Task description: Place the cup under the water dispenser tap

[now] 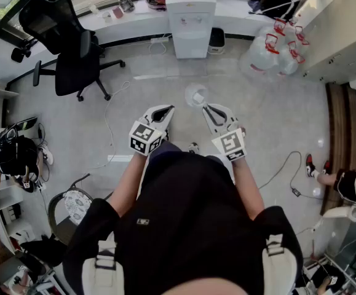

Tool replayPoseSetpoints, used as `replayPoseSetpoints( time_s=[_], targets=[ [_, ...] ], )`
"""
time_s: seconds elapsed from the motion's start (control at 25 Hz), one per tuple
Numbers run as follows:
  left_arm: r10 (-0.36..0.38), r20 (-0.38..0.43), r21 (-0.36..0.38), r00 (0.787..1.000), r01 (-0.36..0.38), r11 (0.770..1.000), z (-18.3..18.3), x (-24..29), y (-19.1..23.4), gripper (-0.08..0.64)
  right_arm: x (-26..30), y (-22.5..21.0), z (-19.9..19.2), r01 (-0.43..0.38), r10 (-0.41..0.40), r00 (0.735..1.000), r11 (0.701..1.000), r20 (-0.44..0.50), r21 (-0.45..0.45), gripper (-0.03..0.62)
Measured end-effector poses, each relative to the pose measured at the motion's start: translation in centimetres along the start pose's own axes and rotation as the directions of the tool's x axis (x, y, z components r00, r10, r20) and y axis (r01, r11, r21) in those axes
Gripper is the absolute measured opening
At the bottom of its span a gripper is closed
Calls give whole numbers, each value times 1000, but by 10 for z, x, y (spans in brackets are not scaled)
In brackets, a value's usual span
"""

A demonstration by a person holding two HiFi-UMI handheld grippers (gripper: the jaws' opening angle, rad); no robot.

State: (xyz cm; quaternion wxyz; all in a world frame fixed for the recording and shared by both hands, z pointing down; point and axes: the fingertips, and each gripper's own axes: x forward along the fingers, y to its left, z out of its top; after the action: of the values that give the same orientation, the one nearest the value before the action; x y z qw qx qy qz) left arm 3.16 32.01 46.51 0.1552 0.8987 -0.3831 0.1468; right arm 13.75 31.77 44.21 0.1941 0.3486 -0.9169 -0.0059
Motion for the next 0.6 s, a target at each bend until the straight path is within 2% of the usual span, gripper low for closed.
replayPoseSetpoints(
  time_s=[0.6],
  targets=[
    [-15, -5, -1, 1000, 15, 1000, 2, 11, 10, -2, 8, -10, 0, 8, -8, 1000, 999, 3, 31, 25]
  ],
)
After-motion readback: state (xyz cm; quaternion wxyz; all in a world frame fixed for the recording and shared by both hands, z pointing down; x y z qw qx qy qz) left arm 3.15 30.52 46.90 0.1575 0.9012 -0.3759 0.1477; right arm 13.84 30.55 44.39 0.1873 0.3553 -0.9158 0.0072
